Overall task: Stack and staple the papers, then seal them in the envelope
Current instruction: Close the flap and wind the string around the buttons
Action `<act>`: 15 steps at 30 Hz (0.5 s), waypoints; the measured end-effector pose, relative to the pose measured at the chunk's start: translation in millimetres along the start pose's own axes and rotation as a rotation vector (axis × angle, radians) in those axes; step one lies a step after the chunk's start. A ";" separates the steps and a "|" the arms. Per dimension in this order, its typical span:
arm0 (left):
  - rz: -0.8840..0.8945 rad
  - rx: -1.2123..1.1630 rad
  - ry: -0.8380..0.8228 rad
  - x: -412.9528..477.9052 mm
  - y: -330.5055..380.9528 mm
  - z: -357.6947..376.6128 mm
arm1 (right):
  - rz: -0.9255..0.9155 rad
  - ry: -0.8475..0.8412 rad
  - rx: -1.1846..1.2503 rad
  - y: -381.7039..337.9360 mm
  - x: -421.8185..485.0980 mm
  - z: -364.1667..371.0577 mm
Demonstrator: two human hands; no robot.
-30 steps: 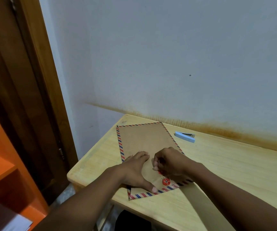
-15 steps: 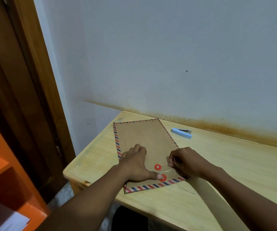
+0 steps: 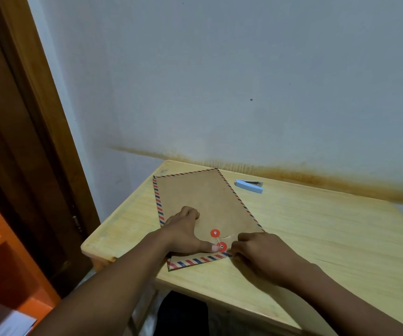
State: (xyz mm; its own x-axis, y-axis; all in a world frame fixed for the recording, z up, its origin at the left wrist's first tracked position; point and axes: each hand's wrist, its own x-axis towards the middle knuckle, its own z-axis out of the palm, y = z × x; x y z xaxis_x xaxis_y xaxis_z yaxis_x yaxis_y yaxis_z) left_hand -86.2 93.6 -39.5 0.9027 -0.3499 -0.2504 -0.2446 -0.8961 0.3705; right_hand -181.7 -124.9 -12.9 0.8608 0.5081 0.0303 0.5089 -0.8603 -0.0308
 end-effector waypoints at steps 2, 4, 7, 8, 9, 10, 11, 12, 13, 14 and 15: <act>0.000 -0.012 0.005 -0.4 0.3 0.5 | -0.030 0.007 -0.050 -7.2 0.9 0.9; 0.002 -0.021 0.002 -0.5 -0.1 0.3 | -0.046 0.006 -0.065 -14.1 3.3 1.4; 0.021 -0.041 -0.036 -0.4 -5.8 -3.2 | -0.047 -0.027 -0.001 -21.6 8.3 -0.7; 0.031 -0.052 -0.060 -0.9 -8.8 -5.3 | -0.044 -0.044 0.027 -23.2 10.6 -1.4; 0.043 -0.058 -0.088 -1.3 -11.8 -7.7 | -0.040 -0.063 0.053 -24.7 13.5 -2.2; 0.056 -0.060 -0.117 -1.6 -14.6 -10.1 | -0.036 -0.082 0.078 -25.7 16.9 -2.9; 0.070 -0.057 -0.136 -2.0 -16.5 -12.3 | -0.029 -0.099 0.100 -26.5 21.0 -3.8; 0.088 -0.045 -0.144 -1.9 -17.8 -13.7 | -0.025 -0.111 0.118 -26.6 26.1 -4.7; 0.107 -0.029 -0.145 -1.7 -18.8 -14.6 | -0.025 -0.118 0.127 -25.9 31.6 -5.6; 0.124 -0.014 -0.145 -1.6 -19.4 -14.8 | -0.024 -0.122 0.133 -24.9 37.6 -6.6; 0.134 -0.006 -0.142 -1.3 -20.4 -14.2 | -0.026 -0.130 0.137 -23.6 43.7 -7.7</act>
State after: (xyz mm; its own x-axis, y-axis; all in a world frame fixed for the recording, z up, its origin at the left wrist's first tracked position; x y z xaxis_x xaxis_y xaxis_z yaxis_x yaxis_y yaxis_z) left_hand -77.5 116.2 -34.1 0.8029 -0.5015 -0.3224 -0.3567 -0.8373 0.4143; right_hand -156.2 -82.7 -3.2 0.8368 0.5390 -0.0959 0.5202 -0.8374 -0.1678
